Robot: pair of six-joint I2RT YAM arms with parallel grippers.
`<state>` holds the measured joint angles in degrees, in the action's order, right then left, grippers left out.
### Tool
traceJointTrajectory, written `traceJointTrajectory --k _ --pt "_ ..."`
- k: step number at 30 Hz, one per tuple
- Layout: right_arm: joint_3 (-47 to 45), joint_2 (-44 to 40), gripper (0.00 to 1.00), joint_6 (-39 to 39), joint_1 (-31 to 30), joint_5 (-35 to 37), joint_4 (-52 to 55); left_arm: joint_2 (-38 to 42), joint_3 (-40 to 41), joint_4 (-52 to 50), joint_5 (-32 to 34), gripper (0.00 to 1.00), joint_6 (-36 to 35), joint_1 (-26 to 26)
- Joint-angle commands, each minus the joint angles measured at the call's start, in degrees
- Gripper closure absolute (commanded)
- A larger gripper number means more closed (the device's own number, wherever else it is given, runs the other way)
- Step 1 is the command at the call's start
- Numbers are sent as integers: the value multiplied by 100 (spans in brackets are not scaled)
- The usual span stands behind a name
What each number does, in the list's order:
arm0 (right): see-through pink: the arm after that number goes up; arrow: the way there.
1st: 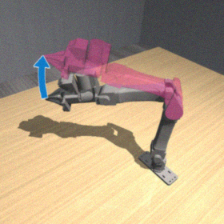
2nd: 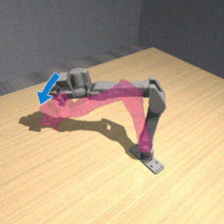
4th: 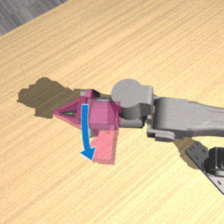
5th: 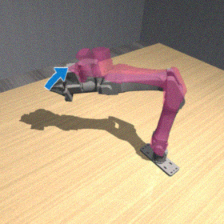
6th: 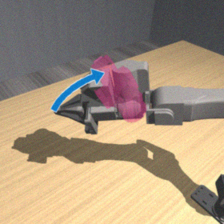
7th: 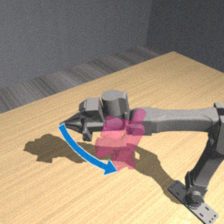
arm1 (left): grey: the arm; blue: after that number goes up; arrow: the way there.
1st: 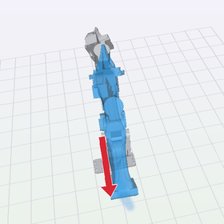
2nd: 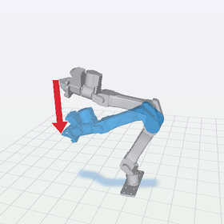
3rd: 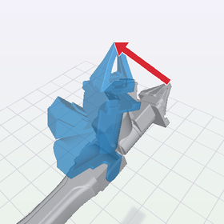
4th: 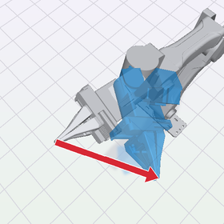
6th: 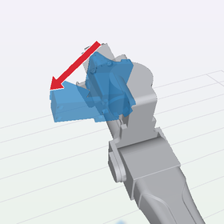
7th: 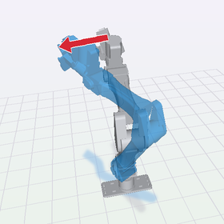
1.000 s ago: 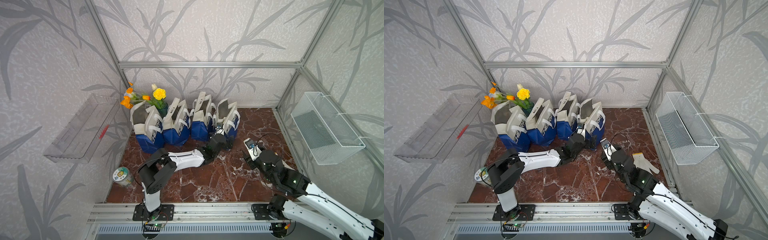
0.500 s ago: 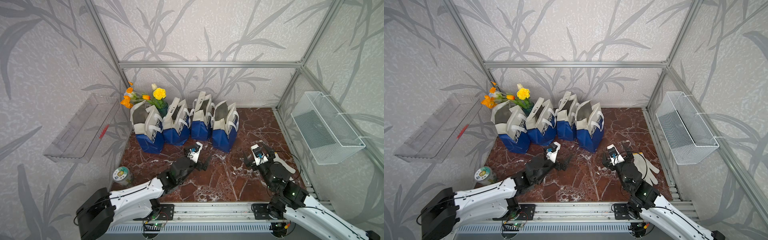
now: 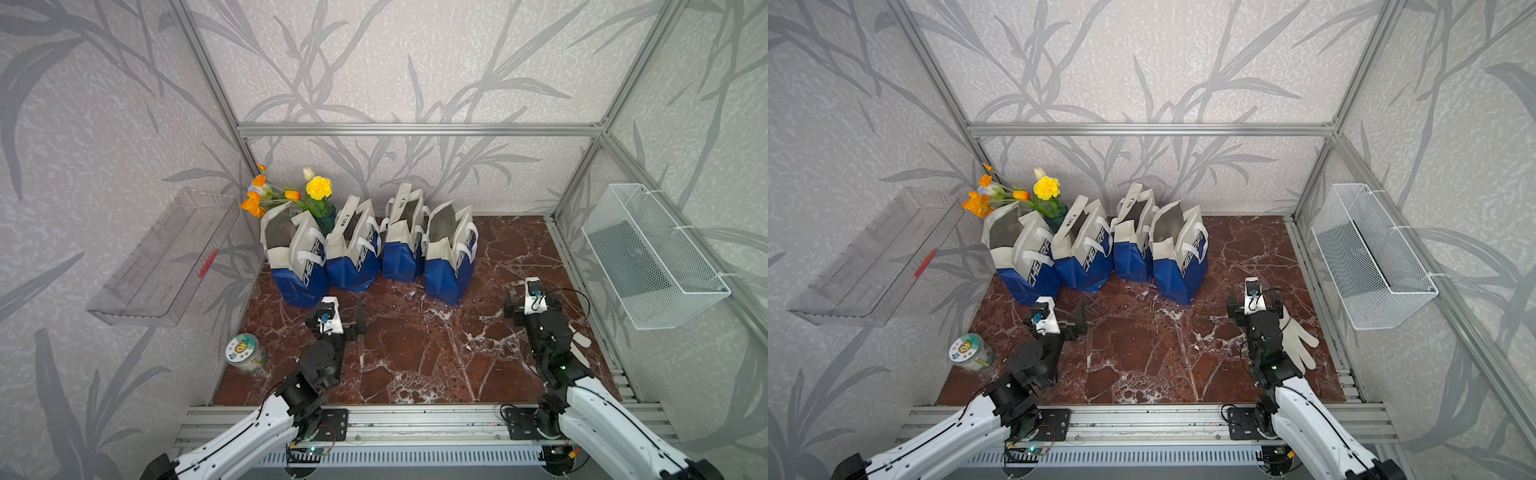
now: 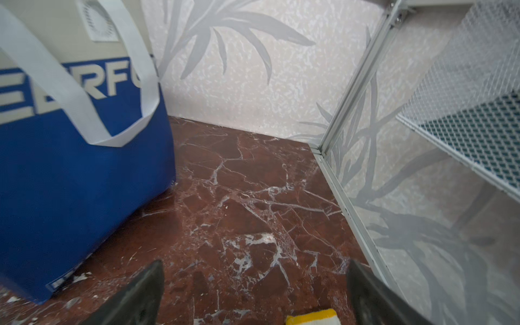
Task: Open the takeout bag
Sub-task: Reset both arms
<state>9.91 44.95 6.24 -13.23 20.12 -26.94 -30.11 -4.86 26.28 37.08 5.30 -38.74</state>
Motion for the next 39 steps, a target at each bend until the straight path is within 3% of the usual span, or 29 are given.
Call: traceJointTrajectory --k 1,5,8,10,14,17,21,23,25,27,29,32,34,39 --pt "-111 957 1 -421 369 -720 -1329 -518 -109 -103 -435 0 620 590" --pt "-109 2662 1 -267 401 -972 -3134 -1414 -540 248 -884 0 619 1099" --pt "299 3849 1 -95 400 -965 -3578 -1864 -916 395 -948 0 1 1361" --pt "360 4871 1 72 377 -1009 -4877 -2044 -1141 272 -896 0 -414 1576" --pt "272 4109 1 73 275 -1033 -3793 -2355 -838 912 -1050 0 -240 2355" --pt "266 4686 1 273 190 -938 -4670 -2768 -541 1587 -1065 0 -23 2949" --pt "305 4725 1 336 58 -711 -4642 -3750 -463 2558 -1345 0 120 3465" --pt "395 4535 1 288 58 -687 -4186 -4098 -558 2848 -1792 0 40 3679" --pt "763 4331 1 169 98 -686 -3175 -4642 -642 3241 -1840 0 124 3852" --pt "1196 4310 1 -23 356 -1110 -2351 -5337 -600 4062 -1890 0 265 4009" --pt "1266 4312 1 -79 469 -1317 -2222 -5801 -655 4418 -2142 0 215 4072" --pt "1268 4321 1 -86 470 -1313 -2243 -5800 -725 4257 -2120 0 252 4099" --pt "1268 4319 1 -79 473 -1312 -2235 -5474 -898 3443 -2123 0 336 4124" --pt "1276 4320 1 -87 475 -1318 -2227 -5664 -1512 2555 -2511 0 111 4130"
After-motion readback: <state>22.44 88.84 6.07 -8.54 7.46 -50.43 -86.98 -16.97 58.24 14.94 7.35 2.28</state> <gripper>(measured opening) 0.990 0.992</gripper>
